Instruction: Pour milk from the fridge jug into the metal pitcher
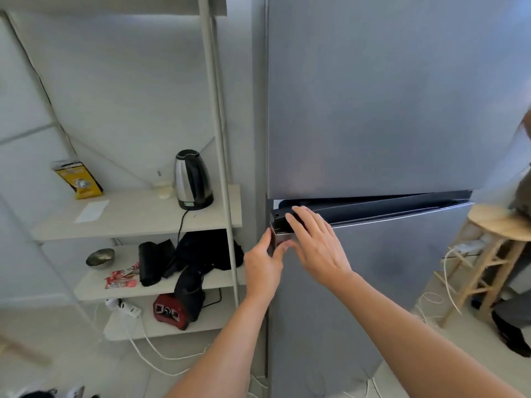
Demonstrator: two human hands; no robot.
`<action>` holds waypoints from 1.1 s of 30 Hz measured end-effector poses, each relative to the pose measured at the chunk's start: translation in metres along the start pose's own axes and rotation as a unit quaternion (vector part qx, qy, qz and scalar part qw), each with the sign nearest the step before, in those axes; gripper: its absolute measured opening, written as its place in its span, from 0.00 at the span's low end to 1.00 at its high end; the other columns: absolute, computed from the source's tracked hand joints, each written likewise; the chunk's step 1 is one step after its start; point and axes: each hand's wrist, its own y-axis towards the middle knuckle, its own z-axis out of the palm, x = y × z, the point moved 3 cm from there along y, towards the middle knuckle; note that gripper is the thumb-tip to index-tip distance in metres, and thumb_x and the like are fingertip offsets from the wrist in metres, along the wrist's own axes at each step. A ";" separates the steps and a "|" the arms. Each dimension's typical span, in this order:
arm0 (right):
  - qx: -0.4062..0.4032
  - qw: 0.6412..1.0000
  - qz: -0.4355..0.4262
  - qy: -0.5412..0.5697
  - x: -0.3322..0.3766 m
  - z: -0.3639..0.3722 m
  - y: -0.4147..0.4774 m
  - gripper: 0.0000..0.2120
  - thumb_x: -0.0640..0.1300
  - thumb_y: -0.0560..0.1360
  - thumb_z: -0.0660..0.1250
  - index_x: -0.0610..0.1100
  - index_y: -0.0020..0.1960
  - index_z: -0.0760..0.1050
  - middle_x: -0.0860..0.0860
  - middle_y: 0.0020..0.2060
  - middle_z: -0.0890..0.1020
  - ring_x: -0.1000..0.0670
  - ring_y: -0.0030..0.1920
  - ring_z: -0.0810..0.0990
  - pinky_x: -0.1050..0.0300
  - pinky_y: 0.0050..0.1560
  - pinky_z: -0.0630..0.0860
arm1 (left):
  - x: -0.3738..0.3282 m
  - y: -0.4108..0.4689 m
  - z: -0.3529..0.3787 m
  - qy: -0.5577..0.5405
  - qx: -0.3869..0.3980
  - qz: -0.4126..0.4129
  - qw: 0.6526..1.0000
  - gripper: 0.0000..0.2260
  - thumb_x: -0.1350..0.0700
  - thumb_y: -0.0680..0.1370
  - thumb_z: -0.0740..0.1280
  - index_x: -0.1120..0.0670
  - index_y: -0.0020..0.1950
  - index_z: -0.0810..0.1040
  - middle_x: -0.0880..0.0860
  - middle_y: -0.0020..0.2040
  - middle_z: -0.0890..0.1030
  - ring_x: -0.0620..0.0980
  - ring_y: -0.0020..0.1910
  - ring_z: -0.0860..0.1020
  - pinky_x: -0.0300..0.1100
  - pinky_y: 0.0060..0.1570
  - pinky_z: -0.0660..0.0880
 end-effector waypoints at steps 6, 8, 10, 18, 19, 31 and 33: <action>-0.063 0.998 -0.024 0.007 -0.017 0.028 0.017 0.20 0.36 0.71 0.73 0.40 0.63 0.77 0.42 0.61 0.77 0.42 0.61 0.72 0.47 0.56 0.76 | 0.006 0.031 0.009 0.008 -0.067 0.022 0.997 0.07 0.58 0.78 0.72 0.54 0.56 0.84 0.38 0.41 0.82 0.34 0.43 0.80 0.30 0.48 0.74; -0.076 0.997 -0.019 0.007 -0.023 0.035 0.020 0.23 0.32 0.68 0.74 0.40 0.63 0.77 0.43 0.58 0.77 0.43 0.57 0.72 0.49 0.55 0.74 | 0.005 0.039 0.010 0.015 -0.083 0.029 0.996 0.05 0.58 0.77 0.73 0.54 0.53 0.85 0.38 0.40 0.82 0.39 0.43 0.81 0.31 0.48 0.75; -0.085 0.996 -0.016 0.007 -0.028 0.042 0.024 0.25 0.30 0.66 0.74 0.39 0.62 0.78 0.43 0.55 0.78 0.44 0.54 0.72 0.51 0.55 0.71 | 0.007 0.047 0.013 0.023 -0.087 0.028 0.996 0.04 0.58 0.77 0.73 0.53 0.52 0.85 0.39 0.40 0.82 0.40 0.43 0.81 0.32 0.48 0.75; -0.101 0.995 0.001 0.027 -0.034 0.055 0.037 0.24 0.27 0.65 0.73 0.39 0.60 0.79 0.44 0.48 0.79 0.44 0.45 0.72 0.53 0.50 0.69 | 0.013 0.066 0.018 0.038 -0.095 0.014 0.995 0.06 0.57 0.77 0.73 0.54 0.53 0.86 0.37 0.38 0.80 0.31 0.41 0.78 0.24 0.44 0.70; -0.100 0.995 0.003 0.027 -0.034 0.056 0.037 0.24 0.27 0.65 0.73 0.39 0.60 0.79 0.44 0.48 0.79 0.44 0.45 0.71 0.52 0.50 0.68 | 0.014 0.067 0.018 0.039 -0.097 0.014 0.994 0.07 0.57 0.77 0.73 0.54 0.54 0.86 0.36 0.39 0.80 0.30 0.41 0.78 0.23 0.45 0.70; -0.082 0.995 0.047 0.024 -0.030 0.057 0.036 0.22 0.30 0.66 0.73 0.40 0.60 0.78 0.44 0.50 0.77 0.44 0.47 0.71 0.51 0.51 0.69 | 0.020 0.059 0.007 0.067 -0.029 -0.022 0.997 0.17 0.54 0.81 0.68 0.53 0.69 0.78 0.44 0.57 0.83 0.35 0.53 0.79 0.25 0.52 0.69; -0.081 0.995 0.050 0.029 -0.024 0.057 0.033 0.20 0.37 0.69 0.72 0.40 0.61 0.77 0.43 0.54 0.77 0.42 0.51 0.73 0.49 0.54 0.70 | 0.035 0.048 -0.005 0.081 -0.027 -0.046 0.995 0.19 0.53 0.82 0.66 0.55 0.73 0.74 0.47 0.64 0.81 0.41 0.60 0.79 0.28 0.56 0.68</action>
